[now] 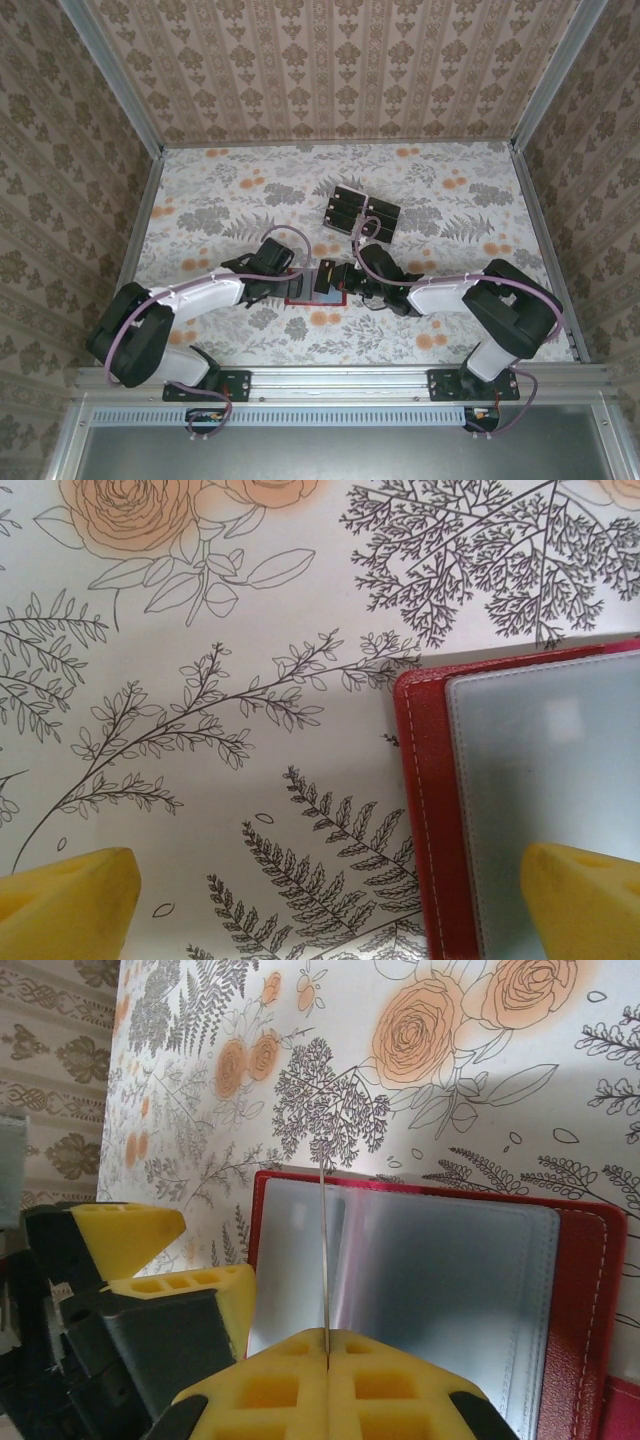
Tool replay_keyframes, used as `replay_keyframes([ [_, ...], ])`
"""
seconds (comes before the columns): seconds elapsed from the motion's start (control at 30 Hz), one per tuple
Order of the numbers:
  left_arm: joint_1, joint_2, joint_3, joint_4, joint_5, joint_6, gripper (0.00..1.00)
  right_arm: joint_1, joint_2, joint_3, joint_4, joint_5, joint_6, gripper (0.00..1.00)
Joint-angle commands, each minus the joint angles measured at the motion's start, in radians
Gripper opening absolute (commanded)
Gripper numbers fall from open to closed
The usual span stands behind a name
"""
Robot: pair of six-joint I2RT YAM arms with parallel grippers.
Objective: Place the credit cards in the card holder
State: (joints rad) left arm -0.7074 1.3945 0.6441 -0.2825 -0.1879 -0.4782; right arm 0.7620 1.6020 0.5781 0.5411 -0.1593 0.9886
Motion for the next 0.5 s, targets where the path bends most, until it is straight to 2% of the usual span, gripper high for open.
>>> replay_keyframes([
  [0.0, -0.006, 0.007, -0.013, 0.007, -0.036, -0.006, 1.0, -0.003, 0.016, -0.023, 0.079, -0.017, 0.017, 0.0],
  [0.47, -0.007, 0.016, -0.037, -0.01, -0.055, -0.025, 1.0, -0.003, 0.081, -0.07, 0.252, -0.005, 0.067, 0.0],
])
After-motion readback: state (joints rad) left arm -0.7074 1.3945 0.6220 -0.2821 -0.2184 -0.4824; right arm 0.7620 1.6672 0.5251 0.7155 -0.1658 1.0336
